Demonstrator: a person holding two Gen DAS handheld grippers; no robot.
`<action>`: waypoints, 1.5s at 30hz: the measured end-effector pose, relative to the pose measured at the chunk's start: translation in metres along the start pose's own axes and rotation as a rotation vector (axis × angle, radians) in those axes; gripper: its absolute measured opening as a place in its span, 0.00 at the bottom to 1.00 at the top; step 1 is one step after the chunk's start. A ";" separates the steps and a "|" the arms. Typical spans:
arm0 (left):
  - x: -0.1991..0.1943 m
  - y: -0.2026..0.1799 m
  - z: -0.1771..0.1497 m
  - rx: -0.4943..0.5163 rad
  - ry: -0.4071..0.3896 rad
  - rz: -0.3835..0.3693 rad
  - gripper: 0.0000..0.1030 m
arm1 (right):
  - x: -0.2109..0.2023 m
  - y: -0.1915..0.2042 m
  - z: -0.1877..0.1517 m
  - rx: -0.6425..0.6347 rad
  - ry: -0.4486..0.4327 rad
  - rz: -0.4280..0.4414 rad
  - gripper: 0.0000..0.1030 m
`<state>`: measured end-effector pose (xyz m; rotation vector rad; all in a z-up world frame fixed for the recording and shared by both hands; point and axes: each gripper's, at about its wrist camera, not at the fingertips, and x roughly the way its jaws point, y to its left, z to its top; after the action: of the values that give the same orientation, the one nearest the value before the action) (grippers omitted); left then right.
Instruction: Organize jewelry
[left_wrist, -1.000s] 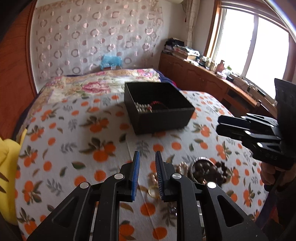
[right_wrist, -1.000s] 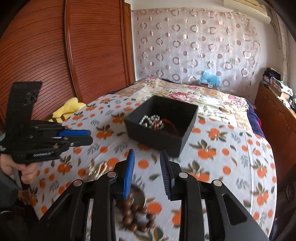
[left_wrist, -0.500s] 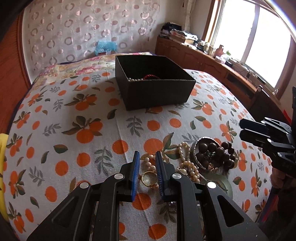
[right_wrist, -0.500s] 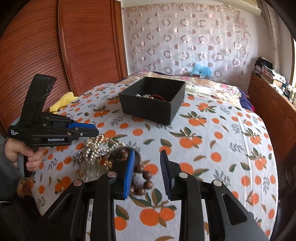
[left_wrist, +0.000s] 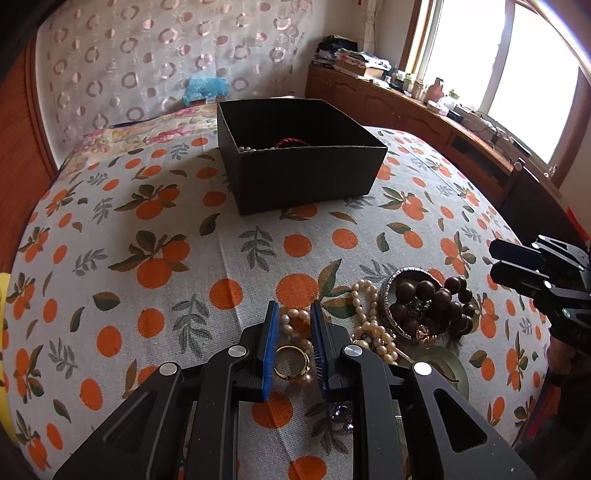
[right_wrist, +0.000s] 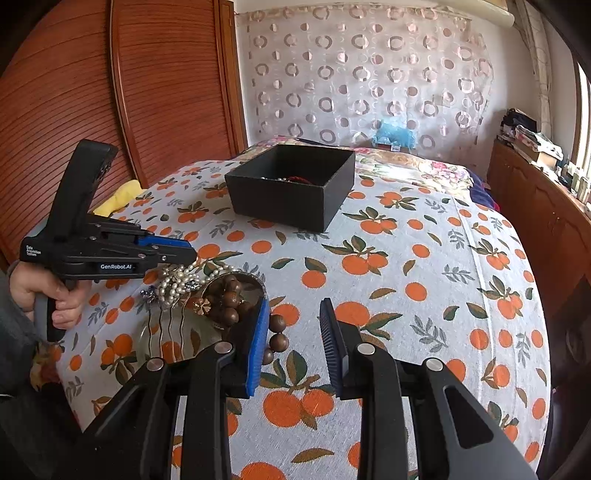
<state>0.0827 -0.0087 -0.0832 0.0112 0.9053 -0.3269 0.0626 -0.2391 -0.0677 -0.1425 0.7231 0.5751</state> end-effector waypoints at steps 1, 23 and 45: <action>-0.001 -0.001 0.000 0.005 0.001 0.006 0.16 | 0.000 0.000 0.000 0.000 0.000 0.001 0.30; -0.016 -0.001 0.014 0.020 -0.048 0.030 0.04 | 0.009 0.010 -0.007 -0.010 0.031 0.023 0.30; -0.100 -0.025 0.046 0.020 -0.304 0.012 0.04 | 0.032 0.043 -0.006 -0.123 0.132 0.077 0.30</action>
<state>0.0540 -0.0114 0.0258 -0.0141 0.6009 -0.3167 0.0550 -0.1913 -0.0905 -0.2692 0.8241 0.6886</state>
